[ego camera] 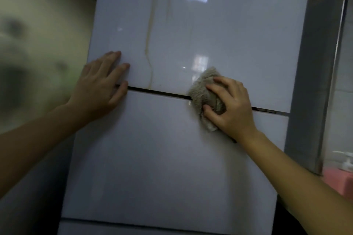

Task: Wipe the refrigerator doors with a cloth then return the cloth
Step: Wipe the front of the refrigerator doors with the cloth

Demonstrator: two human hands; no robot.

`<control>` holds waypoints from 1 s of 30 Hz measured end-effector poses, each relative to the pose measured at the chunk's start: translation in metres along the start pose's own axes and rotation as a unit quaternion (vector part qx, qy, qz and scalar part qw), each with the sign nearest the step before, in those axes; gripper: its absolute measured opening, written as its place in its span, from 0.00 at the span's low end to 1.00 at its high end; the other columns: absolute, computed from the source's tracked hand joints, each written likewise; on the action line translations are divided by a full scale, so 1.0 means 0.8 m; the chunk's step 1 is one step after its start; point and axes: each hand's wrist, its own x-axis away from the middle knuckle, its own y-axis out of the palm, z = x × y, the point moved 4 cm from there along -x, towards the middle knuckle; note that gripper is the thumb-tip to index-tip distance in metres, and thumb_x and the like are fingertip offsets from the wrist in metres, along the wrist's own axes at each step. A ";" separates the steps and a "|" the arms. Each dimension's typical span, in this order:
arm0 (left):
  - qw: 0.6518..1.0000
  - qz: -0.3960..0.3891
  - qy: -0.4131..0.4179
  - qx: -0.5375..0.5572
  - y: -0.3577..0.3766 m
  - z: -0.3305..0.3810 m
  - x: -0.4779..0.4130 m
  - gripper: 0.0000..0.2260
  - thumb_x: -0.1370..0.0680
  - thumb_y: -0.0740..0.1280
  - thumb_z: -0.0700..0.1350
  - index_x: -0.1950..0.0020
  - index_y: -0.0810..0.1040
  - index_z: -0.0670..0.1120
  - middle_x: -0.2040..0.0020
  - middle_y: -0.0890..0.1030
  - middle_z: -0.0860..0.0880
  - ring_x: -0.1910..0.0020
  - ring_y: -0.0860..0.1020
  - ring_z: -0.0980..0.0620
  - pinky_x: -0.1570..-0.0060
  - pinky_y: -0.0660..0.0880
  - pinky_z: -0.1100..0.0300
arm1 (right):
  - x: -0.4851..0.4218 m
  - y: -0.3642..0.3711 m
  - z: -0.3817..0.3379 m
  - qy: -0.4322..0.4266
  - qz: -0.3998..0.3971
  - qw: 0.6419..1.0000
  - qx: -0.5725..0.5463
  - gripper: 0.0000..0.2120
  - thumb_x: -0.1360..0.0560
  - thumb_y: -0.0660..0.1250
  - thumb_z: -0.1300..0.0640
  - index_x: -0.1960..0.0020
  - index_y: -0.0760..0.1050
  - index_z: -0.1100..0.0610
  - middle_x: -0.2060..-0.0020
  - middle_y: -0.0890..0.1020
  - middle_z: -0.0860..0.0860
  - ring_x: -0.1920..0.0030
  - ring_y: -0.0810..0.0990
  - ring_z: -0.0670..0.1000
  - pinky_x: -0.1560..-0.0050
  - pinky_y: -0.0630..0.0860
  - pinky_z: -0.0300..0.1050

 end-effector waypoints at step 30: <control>1.000 0.013 0.003 -0.019 0.009 -0.021 0.023 0.24 0.20 0.56 0.53 0.26 0.70 0.44 0.22 0.66 0.40 0.24 0.65 0.41 0.28 0.64 0.46 | -0.088 0.087 -0.124 -0.064 -0.041 0.997 -0.004 0.25 0.29 0.73 0.48 0.34 0.78 0.55 0.33 0.77 0.54 0.34 0.75 0.58 0.38 0.70 0.52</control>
